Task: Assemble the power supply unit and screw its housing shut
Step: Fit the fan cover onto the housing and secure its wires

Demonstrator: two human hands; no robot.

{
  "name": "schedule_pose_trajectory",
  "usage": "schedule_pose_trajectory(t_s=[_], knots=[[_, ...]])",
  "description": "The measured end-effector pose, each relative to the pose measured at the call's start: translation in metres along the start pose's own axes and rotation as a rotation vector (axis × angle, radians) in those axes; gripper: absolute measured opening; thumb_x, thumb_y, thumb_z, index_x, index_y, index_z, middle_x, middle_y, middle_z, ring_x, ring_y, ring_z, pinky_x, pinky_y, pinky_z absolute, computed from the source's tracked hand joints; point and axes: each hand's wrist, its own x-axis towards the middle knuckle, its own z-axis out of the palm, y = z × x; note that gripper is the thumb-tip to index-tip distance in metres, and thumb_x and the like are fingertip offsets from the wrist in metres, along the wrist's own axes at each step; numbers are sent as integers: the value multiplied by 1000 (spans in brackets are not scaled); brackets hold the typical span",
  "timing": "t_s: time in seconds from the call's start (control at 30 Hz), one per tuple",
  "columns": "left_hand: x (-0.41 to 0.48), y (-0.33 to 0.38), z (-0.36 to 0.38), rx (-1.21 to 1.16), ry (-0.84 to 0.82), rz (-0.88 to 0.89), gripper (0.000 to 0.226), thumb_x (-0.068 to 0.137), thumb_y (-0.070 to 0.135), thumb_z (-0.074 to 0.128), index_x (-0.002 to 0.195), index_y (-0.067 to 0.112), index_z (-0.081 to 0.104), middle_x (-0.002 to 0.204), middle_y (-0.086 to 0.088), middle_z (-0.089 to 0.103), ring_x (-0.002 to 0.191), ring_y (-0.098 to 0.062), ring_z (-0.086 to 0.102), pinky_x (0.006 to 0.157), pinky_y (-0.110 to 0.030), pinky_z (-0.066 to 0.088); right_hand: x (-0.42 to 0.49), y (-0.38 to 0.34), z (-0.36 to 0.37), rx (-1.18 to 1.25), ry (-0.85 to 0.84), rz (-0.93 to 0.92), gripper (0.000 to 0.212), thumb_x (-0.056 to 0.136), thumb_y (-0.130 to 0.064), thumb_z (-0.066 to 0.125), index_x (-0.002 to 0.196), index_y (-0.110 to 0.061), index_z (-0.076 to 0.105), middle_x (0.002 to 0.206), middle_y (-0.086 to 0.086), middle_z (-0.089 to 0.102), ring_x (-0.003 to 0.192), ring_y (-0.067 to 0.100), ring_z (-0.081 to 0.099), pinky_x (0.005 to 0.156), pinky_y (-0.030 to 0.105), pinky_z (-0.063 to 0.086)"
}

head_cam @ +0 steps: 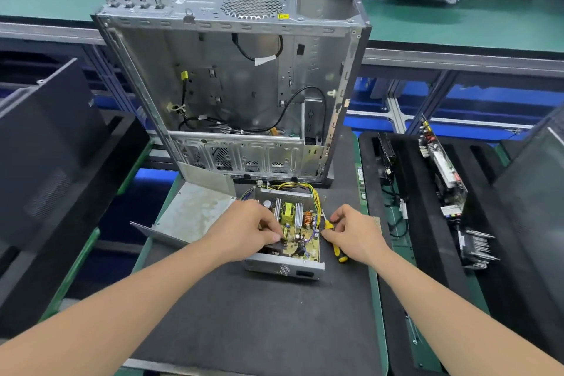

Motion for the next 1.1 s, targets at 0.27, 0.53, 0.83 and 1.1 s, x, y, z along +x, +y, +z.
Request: schedule_pose_trajectory(t_s=[0.27,0.53,0.83,1.1], knots=[[-14,4,8,-9,66,-31,8,90,29,77,84,34,79,81,27,68,80,7,59,69,-23,48,-5,3,1,0,11,-6,28,88,-31,79,104,-22,59,81,-6,70,79,12,64,67,29,46],[-11,5,4,-138,40,-17,13,91,24,77,82,35,79,78,33,68,78,7,61,65,-15,46,-6,2,1,-12,4,-13,30,89,-35,79,107,-21,59,85,-5,70,82,16,65,75,34,51],[-7,20,8,201,3,53,6,91,36,73,90,40,76,90,20,72,90,-5,62,71,-27,47,-6,1,2,-47,11,-44,32,89,-39,79,108,-21,60,80,-7,68,80,14,62,68,32,43],[1,15,3,289,-55,77,4,90,36,77,91,39,74,85,20,68,81,-2,58,59,-14,33,-5,2,3,-42,5,-46,31,89,-38,79,106,-22,58,78,-7,67,75,10,59,62,30,39]])
